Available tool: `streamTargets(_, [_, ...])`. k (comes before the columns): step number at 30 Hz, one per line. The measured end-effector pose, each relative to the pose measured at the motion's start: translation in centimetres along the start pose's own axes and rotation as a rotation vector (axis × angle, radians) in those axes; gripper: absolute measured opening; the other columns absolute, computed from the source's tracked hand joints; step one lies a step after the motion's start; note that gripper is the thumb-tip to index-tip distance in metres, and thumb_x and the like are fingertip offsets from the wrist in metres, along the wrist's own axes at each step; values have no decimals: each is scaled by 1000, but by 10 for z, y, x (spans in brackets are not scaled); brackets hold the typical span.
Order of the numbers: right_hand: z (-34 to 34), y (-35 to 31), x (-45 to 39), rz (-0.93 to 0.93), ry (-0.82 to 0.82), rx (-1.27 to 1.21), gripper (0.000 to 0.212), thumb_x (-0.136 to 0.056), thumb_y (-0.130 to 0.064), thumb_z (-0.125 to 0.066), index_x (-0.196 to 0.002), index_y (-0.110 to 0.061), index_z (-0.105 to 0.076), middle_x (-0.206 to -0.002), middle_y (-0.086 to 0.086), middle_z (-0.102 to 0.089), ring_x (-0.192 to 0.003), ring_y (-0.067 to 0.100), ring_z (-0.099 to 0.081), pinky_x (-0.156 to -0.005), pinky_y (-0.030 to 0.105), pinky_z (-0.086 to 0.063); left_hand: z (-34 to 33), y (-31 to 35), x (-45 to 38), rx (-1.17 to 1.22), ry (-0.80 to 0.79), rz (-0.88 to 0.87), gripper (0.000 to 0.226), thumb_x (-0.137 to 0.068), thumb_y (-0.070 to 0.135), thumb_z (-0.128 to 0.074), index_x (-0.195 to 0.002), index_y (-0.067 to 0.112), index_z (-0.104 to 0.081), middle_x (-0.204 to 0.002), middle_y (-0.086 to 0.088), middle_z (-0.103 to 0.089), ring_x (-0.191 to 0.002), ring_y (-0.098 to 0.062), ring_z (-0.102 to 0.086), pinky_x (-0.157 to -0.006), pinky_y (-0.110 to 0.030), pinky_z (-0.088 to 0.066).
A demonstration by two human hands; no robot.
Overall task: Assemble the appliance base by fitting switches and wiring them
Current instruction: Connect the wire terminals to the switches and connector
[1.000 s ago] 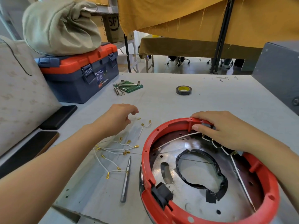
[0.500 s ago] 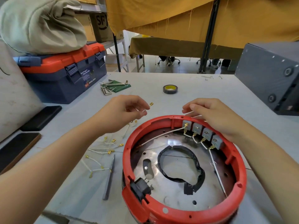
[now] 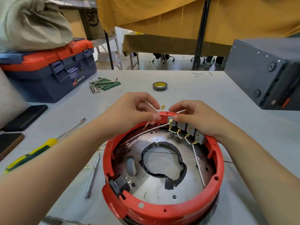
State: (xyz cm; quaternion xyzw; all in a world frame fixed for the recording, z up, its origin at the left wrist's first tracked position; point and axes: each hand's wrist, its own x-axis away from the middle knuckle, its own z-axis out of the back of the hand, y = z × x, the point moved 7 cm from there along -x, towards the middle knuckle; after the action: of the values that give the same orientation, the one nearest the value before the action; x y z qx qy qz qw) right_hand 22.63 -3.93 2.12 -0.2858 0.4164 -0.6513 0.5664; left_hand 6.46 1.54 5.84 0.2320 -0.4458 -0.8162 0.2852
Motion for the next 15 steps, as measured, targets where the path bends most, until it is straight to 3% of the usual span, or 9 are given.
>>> streamTargets(2, [-1,0,-1,18,1,26,19,-86,-13,-66,-101,-26,-68,-96,-9,-70,-89,8,-66,-81,22,-50,-5,-1,-1,4,-14,11,18,-80,7,-71,-96,10,-65,-83,-16,-73,-74,-23,-68,-87,-42,-52])
streamTargets(7, [-1,2,-1,20,-8,44,20,-87,-14,-64,-104,-25,-68,-100,-9,-69,-95,11,-65,-92,36,-51,-10,-1,-1,7,-41,-2,17,-81,5,-70,-96,14,-69,-82,-10,-74,-77,-18,-70,-90,-38,-54])
streamTargets(15, [-1,2,-1,32,-2,53,19,-88,-15,-63,-103,-26,-68,-102,-9,-68,-95,9,-65,-92,35,-51,-9,-2,-1,-11,-35,3,16,-84,1,-66,-95,11,-71,-85,-14,-73,-77,-20,-70,-88,-38,-55])
